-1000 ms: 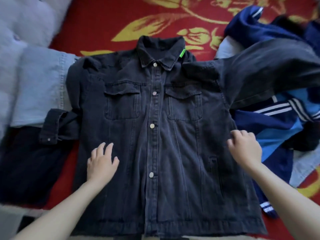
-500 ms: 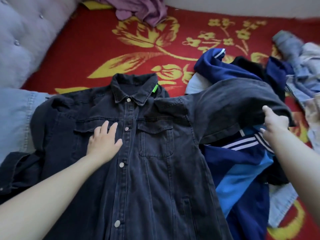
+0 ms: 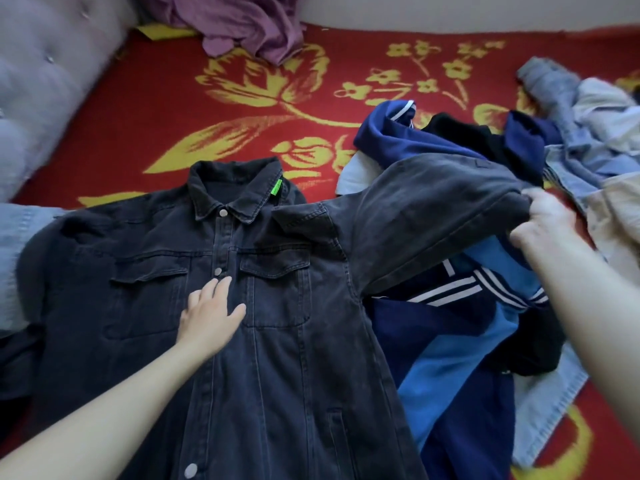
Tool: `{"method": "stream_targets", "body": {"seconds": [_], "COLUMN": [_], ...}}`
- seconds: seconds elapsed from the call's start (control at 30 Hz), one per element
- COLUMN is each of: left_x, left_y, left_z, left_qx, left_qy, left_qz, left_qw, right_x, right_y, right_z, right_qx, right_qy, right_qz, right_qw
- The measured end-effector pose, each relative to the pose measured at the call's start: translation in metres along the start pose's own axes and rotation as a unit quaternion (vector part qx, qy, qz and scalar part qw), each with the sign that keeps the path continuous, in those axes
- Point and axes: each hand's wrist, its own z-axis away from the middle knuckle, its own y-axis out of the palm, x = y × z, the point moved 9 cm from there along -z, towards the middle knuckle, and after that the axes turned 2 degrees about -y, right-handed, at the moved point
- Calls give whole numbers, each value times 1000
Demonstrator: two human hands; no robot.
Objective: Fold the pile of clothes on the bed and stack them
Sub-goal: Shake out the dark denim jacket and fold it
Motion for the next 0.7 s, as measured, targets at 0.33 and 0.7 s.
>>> {"method": "stream_targets", "body": {"seconds": [0.33, 0.7], "left_x": [31, 133], "left_y": [12, 105], "left_z": [4, 70], "left_qx": [141, 64], "left_qy": [-104, -361], "left_qz": [827, 465], "left_qw": [535, 806], "right_x": [-106, -209], "right_y": [122, 60], "right_z": [267, 198], "right_qx": [437, 347], "right_qy": [-647, -585], "right_qz": [408, 622], "right_qw": [474, 389]}}
